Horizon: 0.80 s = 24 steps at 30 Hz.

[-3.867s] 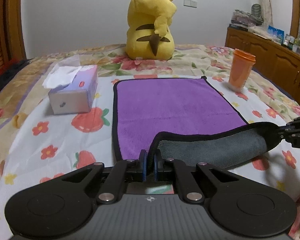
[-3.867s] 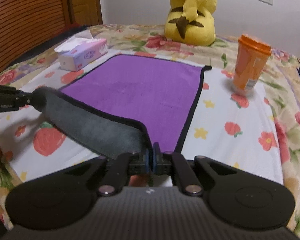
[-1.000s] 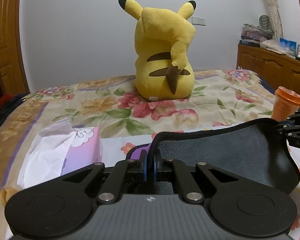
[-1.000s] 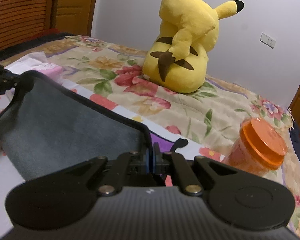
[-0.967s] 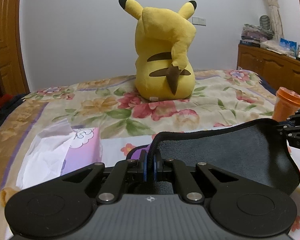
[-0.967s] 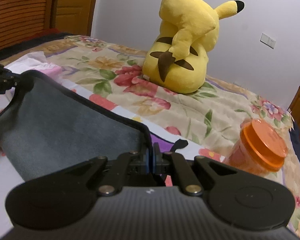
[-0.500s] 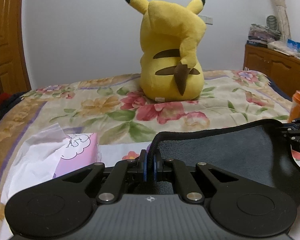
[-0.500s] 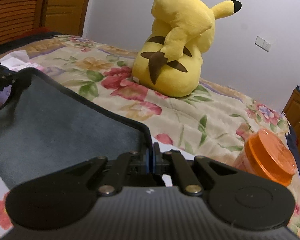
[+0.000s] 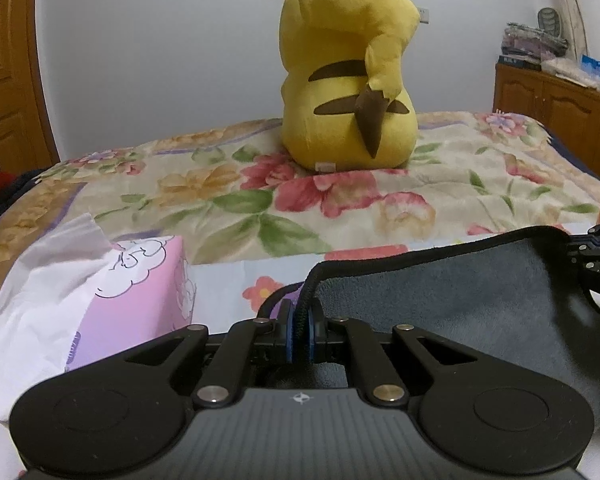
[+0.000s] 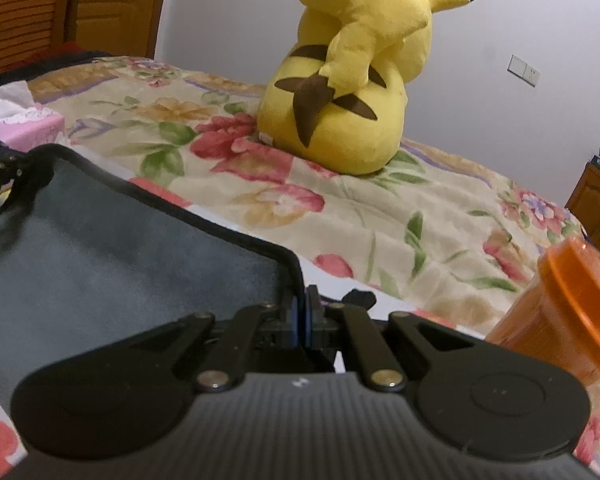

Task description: Fold towel

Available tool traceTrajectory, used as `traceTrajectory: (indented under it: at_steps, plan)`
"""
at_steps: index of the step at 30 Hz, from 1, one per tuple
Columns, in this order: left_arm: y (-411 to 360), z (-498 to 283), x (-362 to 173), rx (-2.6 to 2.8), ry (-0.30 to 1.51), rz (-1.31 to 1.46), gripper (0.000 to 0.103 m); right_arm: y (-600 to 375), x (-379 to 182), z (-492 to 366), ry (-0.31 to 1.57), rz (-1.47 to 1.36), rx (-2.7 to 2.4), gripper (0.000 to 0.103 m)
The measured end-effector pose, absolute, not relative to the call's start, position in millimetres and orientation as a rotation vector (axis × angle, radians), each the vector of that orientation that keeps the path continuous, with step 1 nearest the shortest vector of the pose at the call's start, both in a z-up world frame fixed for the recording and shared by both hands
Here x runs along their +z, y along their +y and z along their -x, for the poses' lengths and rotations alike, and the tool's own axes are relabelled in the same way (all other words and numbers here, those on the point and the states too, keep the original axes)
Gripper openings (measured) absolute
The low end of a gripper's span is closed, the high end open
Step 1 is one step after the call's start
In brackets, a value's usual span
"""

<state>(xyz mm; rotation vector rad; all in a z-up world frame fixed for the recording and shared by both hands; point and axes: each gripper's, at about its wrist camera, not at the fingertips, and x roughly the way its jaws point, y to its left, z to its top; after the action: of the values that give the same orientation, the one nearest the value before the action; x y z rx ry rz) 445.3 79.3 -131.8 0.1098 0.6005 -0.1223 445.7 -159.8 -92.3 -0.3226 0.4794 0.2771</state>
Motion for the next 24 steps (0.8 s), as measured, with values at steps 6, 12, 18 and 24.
traceTrajectory:
  at_steps: [6, 12, 18, 24]
  plan:
    - [78.5, -443.6, -132.0, -0.122, 0.613, -0.116, 0.013, -163.0, -93.7, -444.7, 0.490, 0.299, 0.260, 0.013]
    - [76.6, -438.9, -124.9, -0.124, 0.612, -0.119, 0.020, -169.1, -93.8, -437.3, 0.504, 0.279, 0.247, 0.044]
    - [75.4, -424.9, -116.2, -0.129, 0.603, -0.116, 0.038, -174.1, -89.5, -422.5, 0.510, 0.239, 0.251, 0.044]
    - [70.9, -407.6, -115.1, -0.142, 0.621, -0.117, 0.044, -176.1, -88.2, -403.1, 0.520, 0.179, 0.268, 0.045]
